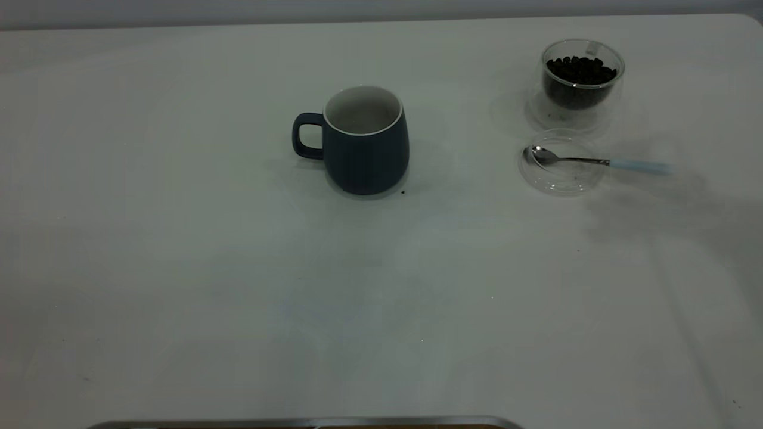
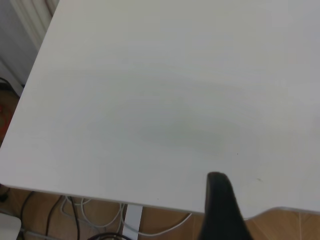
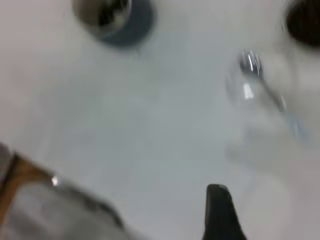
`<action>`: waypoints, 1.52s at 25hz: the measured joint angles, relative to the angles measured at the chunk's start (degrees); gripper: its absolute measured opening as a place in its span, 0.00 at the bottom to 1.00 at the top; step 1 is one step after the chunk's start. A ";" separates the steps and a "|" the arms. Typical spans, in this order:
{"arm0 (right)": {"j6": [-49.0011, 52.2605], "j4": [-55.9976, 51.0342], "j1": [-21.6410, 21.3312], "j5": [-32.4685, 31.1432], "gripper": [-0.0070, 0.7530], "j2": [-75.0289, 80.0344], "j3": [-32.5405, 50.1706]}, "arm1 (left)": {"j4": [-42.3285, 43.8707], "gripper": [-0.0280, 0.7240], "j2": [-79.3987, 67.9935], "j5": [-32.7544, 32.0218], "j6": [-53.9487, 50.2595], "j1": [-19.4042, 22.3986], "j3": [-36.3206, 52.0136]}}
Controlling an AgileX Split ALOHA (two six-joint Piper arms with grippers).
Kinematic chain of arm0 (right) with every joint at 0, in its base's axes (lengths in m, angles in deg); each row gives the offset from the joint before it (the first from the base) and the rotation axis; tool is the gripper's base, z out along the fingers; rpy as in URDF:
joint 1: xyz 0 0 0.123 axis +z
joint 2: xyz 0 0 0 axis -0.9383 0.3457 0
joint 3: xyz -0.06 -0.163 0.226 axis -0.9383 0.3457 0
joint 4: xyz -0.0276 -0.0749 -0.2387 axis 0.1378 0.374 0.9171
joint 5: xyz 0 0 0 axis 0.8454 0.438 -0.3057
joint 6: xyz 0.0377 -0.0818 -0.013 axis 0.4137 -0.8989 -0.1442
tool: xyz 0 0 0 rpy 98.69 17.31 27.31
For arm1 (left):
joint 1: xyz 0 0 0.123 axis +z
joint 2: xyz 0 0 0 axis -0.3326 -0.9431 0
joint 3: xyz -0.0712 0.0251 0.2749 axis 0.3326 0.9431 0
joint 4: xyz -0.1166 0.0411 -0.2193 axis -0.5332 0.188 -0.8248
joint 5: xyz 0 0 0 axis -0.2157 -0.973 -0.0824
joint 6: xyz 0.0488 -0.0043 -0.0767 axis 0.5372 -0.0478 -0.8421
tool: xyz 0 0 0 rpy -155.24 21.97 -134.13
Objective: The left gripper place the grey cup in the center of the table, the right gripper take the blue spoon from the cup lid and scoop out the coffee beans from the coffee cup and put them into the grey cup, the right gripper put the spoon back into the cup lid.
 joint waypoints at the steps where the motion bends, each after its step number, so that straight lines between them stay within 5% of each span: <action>1: 4.54 4.41 0.84 -3.04 0.66 -4.05 1.43 | 0.00 0.78 0.00 0.00 0.00 0.00 0.00; 6: 19.37 15.59 1.48 -8.20 0.66 -24.68 16.27 | 0.00 0.78 0.00 0.00 0.00 0.00 0.00; 14: 24.58 15.38 1.48 -6.82 0.65 -50.16 44.56 | 0.00 0.78 0.00 0.00 0.00 0.00 0.00; 32: 25.05 15.14 1.48 -8.12 0.65 -91.39 44.97 | 0.00 0.78 0.00 0.00 0.00 0.00 0.00; 38: 25.05 15.03 1.53 -9.37 0.65 -92.28 44.90 | 0.00 0.78 0.00 0.00 0.00 0.00 0.00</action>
